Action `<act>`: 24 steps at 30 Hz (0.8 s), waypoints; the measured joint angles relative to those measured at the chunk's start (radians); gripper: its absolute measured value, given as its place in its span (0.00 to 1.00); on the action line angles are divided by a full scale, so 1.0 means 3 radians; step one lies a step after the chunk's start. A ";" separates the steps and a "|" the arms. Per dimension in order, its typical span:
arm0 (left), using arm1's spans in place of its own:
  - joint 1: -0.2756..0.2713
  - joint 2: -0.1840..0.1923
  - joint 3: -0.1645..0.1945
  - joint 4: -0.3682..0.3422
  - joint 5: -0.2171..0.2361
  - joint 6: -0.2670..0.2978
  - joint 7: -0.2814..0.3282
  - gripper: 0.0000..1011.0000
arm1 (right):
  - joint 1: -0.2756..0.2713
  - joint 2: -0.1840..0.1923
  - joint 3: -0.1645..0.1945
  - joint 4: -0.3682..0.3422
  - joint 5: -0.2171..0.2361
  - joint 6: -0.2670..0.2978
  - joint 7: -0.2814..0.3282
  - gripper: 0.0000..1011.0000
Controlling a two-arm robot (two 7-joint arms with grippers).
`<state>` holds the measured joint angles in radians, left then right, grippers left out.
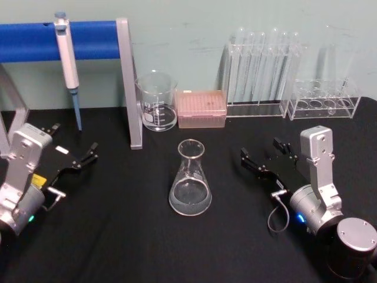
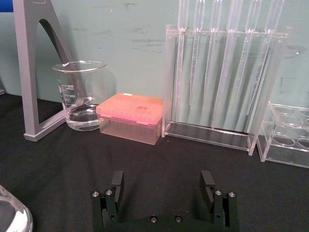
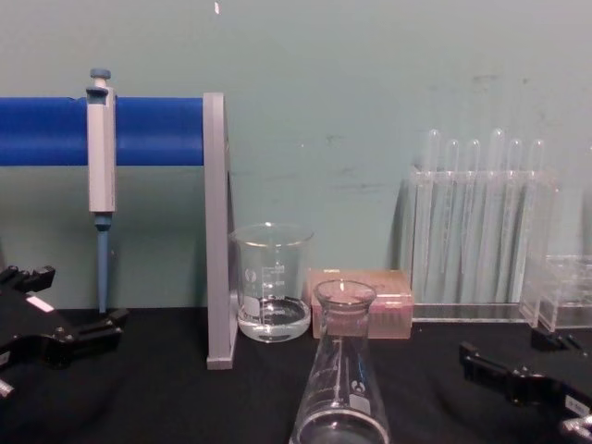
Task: Grasp the erlenmeyer flask with one hand, shake it three times, then place it back.
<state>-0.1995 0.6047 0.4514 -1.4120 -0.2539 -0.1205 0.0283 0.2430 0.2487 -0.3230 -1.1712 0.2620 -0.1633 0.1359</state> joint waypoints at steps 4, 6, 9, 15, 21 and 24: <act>0.0000 0.0000 0.0000 0.0000 0.0000 0.0000 0.0000 0.99 | 0.0000 0.0000 0.0000 0.0000 0.0001 0.0000 -0.0001 0.99; 0.0000 0.0000 0.0000 0.0000 0.0000 0.0000 0.0000 0.99 | 0.0000 0.0000 0.0000 0.0000 0.0002 0.0000 -0.0001 0.99; 0.0000 0.0000 0.0000 0.0000 0.0000 0.0000 0.0000 0.99 | 0.0000 0.0000 0.0000 0.0000 0.0002 0.0000 -0.0001 0.99; 0.0000 0.0000 0.0000 0.0000 0.0000 0.0000 0.0000 0.99 | 0.0000 0.0000 0.0000 0.0000 0.0002 0.0000 -0.0001 0.99; 0.0000 0.0000 0.0000 0.0000 0.0000 0.0000 0.0000 0.99 | 0.0000 0.0000 0.0000 0.0000 0.0002 0.0000 -0.0001 0.99; 0.0000 0.0000 0.0000 0.0000 0.0000 0.0000 0.0000 0.99 | 0.0000 0.0000 0.0000 0.0000 0.0002 0.0000 -0.0001 0.99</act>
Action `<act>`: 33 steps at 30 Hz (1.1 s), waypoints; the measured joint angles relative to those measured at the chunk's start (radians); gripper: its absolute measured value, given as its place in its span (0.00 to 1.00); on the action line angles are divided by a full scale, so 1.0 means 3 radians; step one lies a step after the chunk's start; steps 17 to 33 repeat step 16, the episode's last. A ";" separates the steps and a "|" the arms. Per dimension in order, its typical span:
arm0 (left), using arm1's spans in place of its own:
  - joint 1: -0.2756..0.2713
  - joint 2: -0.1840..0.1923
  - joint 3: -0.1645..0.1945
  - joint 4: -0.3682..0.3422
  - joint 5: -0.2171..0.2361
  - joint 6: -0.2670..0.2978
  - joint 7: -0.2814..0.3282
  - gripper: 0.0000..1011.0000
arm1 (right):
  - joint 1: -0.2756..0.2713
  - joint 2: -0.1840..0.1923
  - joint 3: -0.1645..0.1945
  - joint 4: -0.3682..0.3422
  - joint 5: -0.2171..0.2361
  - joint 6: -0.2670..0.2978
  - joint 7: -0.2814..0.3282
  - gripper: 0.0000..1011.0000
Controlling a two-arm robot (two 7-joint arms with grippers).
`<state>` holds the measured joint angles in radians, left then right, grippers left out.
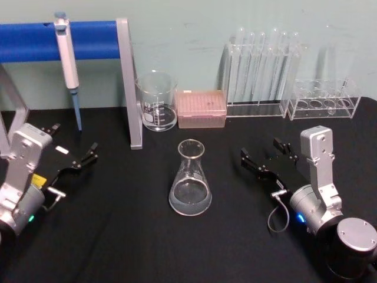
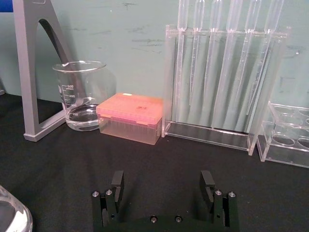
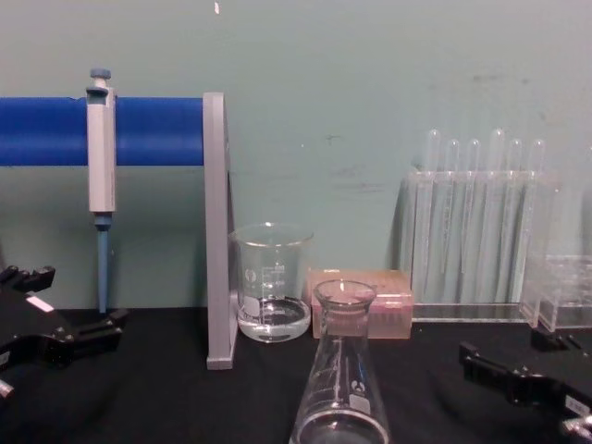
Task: Grasp the erlenmeyer flask with one hand, shake it three times, then place it back.
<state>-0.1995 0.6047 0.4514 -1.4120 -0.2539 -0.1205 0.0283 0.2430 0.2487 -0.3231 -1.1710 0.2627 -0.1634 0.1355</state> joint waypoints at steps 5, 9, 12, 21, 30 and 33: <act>0.0000 0.0000 0.0000 0.0000 0.0000 0.0000 0.0000 0.99 | 0.0000 0.0000 0.0000 0.0000 0.0000 0.0000 0.0000 0.99; 0.0000 0.0000 0.0000 0.0000 0.0000 0.0000 0.0000 0.99 | 0.0000 0.0000 0.0000 0.0000 0.0000 0.0000 0.0000 0.99; 0.0000 0.0000 0.0000 0.0000 0.0000 0.0000 0.0000 0.99 | 0.0000 0.0000 0.0000 0.0000 0.0000 0.0000 0.0000 0.99; 0.0000 0.0000 0.0000 0.0000 0.0000 0.0000 0.0000 0.99 | 0.0000 0.0000 0.0000 0.0000 0.0000 0.0000 0.0000 0.99; 0.0000 0.0000 0.0000 0.0000 0.0000 0.0000 0.0000 0.99 | 0.0000 0.0000 0.0000 0.0000 0.0000 0.0000 0.0000 0.99; 0.0000 0.0000 0.0000 0.0000 0.0000 0.0000 0.0000 0.99 | 0.0000 0.0000 0.0000 0.0000 0.0000 0.0000 0.0000 0.99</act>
